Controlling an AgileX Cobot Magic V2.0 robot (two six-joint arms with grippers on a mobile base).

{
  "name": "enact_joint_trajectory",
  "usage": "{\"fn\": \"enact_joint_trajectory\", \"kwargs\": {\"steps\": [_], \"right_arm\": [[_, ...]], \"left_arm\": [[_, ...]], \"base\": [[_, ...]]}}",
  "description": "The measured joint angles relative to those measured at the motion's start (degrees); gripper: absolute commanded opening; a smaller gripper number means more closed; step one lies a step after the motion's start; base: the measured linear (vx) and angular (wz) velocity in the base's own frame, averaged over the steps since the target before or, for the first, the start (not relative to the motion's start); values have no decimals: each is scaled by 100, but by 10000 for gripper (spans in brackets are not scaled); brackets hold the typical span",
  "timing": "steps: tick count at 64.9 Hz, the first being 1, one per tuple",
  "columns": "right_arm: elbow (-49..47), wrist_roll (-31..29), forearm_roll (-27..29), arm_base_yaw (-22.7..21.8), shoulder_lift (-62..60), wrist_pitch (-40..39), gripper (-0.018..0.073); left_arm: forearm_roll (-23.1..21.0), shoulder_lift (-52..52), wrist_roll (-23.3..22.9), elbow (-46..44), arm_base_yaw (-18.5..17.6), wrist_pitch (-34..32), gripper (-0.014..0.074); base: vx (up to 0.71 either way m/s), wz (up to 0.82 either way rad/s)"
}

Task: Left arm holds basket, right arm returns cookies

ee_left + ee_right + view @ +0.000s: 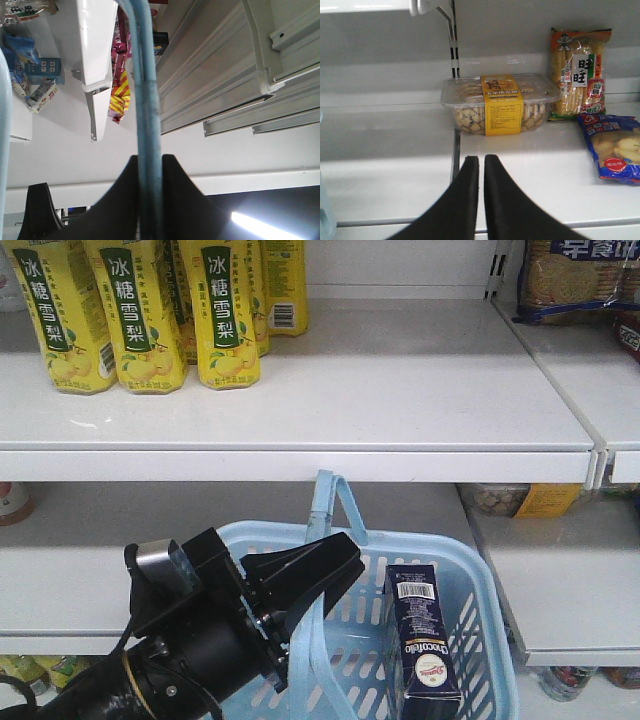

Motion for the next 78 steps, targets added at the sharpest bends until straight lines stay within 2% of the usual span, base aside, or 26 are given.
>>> {"fn": "enact_joint_trajectory", "kwargs": {"steps": [78], "right_arm": [[0,0,0,0,0,0,-6]], "left_arm": [[67,0,-17,0,-11,0,-3]], "base": [[0,1]]}}
